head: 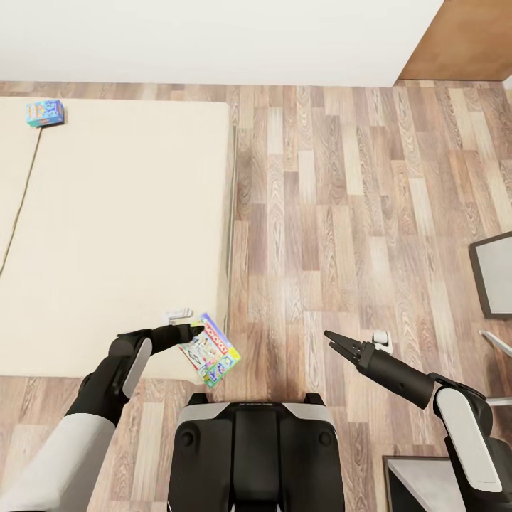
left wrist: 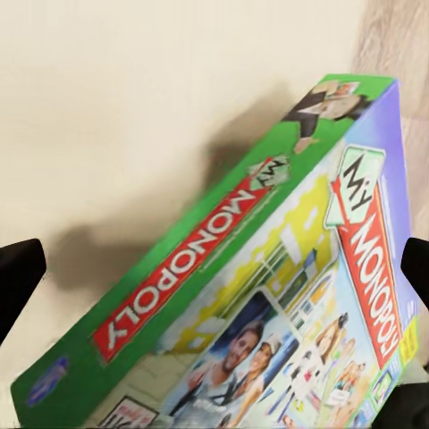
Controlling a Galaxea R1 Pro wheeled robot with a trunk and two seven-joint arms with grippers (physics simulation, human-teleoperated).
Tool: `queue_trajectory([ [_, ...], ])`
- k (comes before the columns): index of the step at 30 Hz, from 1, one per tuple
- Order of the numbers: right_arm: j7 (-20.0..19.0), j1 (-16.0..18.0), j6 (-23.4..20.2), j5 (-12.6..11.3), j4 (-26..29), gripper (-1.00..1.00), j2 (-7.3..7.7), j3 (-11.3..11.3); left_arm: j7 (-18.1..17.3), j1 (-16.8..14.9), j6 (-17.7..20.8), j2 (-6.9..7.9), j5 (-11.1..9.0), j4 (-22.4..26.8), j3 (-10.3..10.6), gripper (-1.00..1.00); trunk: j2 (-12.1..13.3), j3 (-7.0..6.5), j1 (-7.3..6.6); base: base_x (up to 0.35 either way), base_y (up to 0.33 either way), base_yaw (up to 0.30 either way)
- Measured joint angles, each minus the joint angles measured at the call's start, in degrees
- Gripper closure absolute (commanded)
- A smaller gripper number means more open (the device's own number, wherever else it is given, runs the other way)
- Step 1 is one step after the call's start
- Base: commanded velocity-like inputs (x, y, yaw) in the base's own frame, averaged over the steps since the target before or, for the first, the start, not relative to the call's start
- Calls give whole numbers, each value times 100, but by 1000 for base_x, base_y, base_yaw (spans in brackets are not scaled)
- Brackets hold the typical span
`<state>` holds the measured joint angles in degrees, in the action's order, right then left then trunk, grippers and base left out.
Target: Put all the toys in the child's room - the three board games (two on the bed and one on the table), the two jigsaw puzzles on the table, and the tennis ball on the table - inside the toy box on the table in the child's room.
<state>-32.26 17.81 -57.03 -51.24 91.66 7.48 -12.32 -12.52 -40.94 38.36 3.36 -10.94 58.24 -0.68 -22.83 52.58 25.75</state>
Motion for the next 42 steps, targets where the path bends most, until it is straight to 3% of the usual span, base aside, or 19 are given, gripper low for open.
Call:
queue_trajectory([
  [11, 2, 0, 0, -1, 0, -100, -4, 0, 2, 0, 104, 56, -31, 302, -111, -100, 0, -87, 0, 0, 0, 0],
  [16, 0, 0, 0, -1, 0, -100, -8, 0, 4, 10, 364, 61, -44, 611, -400, -100, 0, -133, 0, 0, 0, 0],
  [20, 0, 0, 0, -1, 0, -100, -8, 0, 4, 19, 439, 69, -47, 738, -475, -100, 0, -169, 0, 0, 0, 0],
  [26, 0, 0, 0, -1, 0, -100, -7, 0, -175, 34, 766, 221, -111, 816, -665, -100, 0, -224, 0, 0, 0, 0],
  [28, 0, 0, 0, -1, 0, -100, -8, 0, -635, 46, 1037, 334, -161, 827, -897, -100, 0, -243, 0, 0, 0, 0],
  [31, 0, 0, 0, -1, 0, -100, -5, 0, -1440, 67, 1353, 631, -186, 833, -1267, -100, 0, -270, 0, 0, 0, 0],
  [34, 0, 0, 0, -1, 0, -100, -3, -2, -2018, 84, 1510, 865, -213, 834, -1423, -100, 0, -297, 0, 0, 0, 19],
  [35, 0, 0, 0, 0, 0, -100, -2, -1, -2489, 100, 1610, 1031, -217, 809, -1492, -100, -1, -307, 0, 0, 0, 39],
  [36, 0, 0, 0, -1, 0, -100, -2, -1, -2505, 101, 1616, 1039, -222, 808, -1494, -100, 0, -316, 0, 0, 0, 60],
  [37, 0, 0, 0, 0, 0, -100, -3, 0, -2987, 141, 1698, 1201, -220, 783, -1547, -100, 0, -324, 0, 0, 0, 70],
  [39, 1, 0, 0, 0, 0, -100, -5, 0, -3487, 215, 1760, 1356, -222, 765, -1593, -100, 0, -338, 0, 0, 0, 60],
  [42, 0, 0, 0, 0, 0, -100, -7, 0, -4542, 364, 1853, 1582, -208, 749, -1657, -100, 0, -347, 0, 0, 0, 29],
])
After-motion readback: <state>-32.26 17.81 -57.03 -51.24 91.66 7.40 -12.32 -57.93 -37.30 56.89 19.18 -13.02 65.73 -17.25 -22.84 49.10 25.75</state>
